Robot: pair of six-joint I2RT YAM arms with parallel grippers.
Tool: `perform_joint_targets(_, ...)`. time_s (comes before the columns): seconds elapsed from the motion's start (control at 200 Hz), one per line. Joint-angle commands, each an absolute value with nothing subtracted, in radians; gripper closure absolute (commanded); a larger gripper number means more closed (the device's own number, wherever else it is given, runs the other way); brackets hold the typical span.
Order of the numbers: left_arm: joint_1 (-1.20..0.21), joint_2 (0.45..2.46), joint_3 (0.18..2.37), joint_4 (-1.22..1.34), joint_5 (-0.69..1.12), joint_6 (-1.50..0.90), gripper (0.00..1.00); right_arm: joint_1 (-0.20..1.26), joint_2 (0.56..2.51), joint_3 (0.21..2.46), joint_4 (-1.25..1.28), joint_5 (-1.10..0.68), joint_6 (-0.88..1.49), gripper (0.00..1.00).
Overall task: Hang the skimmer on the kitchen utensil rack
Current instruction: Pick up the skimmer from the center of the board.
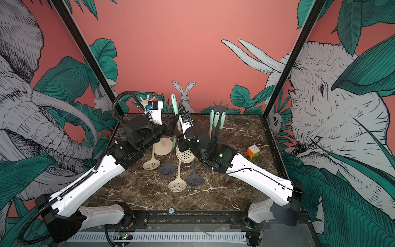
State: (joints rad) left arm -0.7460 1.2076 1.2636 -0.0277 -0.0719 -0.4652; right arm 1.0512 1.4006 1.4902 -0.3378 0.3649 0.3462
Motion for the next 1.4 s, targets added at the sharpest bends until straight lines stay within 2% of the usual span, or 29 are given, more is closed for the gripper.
perform_joint_targets(0.0, -0.752, 1.16, 1.246, -0.019, -0.103, -0.493, 1.0, 1.054, 1.431, 1.53, -0.33, 0.359, 0.37, 0.52)
perform_joint_targets(0.24, -0.752, 1.14, 1.226, -0.019, -0.127, -0.5, 1.0, 1.053, 1.477, 1.539, -0.331, 0.421, 0.382, 0.62)
perform_joint_targets(0.45, -0.752, 1.127, 1.213, -0.013, -0.129, -0.505, 1.0, 1.048, 1.496, 1.545, -0.338, 0.428, 0.37, 0.62)
perform_joint_targets(0.6, -0.752, 1.127, 1.213, -0.01, -0.127, -0.511, 1.0, 1.036, 1.513, 1.552, -0.333, 0.381, 0.365, 0.75)
perform_joint_targets(0.705, -0.752, 1.127, 1.21, -0.013, -0.132, -0.512, 1.0, 1.022, 1.514, 1.543, -0.327, 0.344, 0.379, 0.78)
perform_joint_targets(0.855, -0.752, 1.125, 1.204, -0.01, -0.138, -0.515, 1.0, 1.003, 1.508, 1.533, -0.323, 0.315, 0.387, 1.0)
perform_joint_targets(1.005, -0.752, 1.11, 1.201, -0.014, -0.148, -0.497, 1.0, 0.988, 1.466, 1.503, -0.308, 0.295, 0.358, 1.0)
perform_joint_targets(1.095, -0.752, 1.091, 1.195, -0.011, -0.165, -0.479, 0.82, 0.981, 1.433, 1.492, -0.316, 0.296, 0.328, 1.0)
perform_joint_targets(1.17, -0.752, 1.071, 1.187, 0.0, -0.178, -0.465, 0.6, 0.975, 1.4, 1.476, -0.316, 0.302, 0.306, 1.0)
perform_joint_targets(1.24, -0.752, 1.052, 1.172, 0.017, -0.194, -0.458, 0.45, 0.971, 1.369, 1.468, -0.33, 0.318, 0.292, 1.0)
perform_joint_targets(1.3, -0.752, 1.033, 1.158, 0.036, -0.205, -0.45, 0.39, 0.969, 1.343, 1.461, -0.341, 0.331, 0.28, 1.0)
perform_joint_targets(1.395, -0.752, 1.004, 1.139, 0.062, -0.217, -0.428, 0.36, 0.961, 1.291, 1.451, -0.36, 0.341, 0.266, 1.0)
